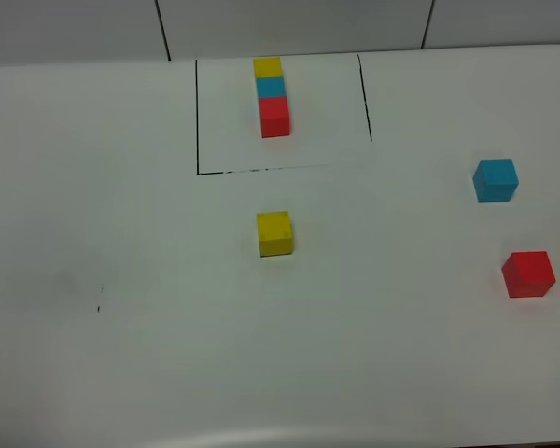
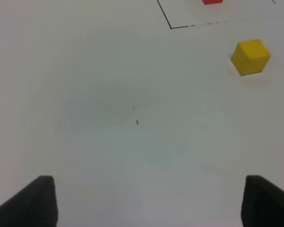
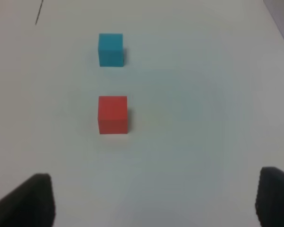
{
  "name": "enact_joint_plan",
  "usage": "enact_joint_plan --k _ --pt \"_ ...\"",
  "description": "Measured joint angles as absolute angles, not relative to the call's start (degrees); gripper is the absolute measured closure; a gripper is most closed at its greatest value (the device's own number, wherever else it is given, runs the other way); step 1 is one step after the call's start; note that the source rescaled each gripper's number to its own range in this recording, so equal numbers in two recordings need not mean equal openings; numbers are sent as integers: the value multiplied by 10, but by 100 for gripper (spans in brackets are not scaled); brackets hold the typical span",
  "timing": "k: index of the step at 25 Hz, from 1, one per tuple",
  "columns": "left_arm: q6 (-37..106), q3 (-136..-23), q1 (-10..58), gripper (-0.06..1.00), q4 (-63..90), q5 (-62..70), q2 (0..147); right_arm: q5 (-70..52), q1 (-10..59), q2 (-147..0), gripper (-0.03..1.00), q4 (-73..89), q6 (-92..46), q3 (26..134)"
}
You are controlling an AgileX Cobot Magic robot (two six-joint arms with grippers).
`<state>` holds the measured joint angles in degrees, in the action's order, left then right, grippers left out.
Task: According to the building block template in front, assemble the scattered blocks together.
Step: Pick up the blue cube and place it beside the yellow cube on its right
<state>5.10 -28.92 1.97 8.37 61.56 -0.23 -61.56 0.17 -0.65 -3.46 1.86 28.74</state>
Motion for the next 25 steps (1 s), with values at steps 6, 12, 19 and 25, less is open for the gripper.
enact_joint_plan --k 6,12,19,25 --pt "51 -289 20 27 84 616 -2 -606 2 -131 23 -43 19 295" --pt "51 -289 20 27 84 616 -2 -543 2 -370 22 -48 10 351" --pt "50 -289 20 28 84 616 -2 -486 2 -663 0 -46 -61 474" --pt "50 -289 19 27 84 616 -2 -458 2 -881 -3 -38 -72 623"
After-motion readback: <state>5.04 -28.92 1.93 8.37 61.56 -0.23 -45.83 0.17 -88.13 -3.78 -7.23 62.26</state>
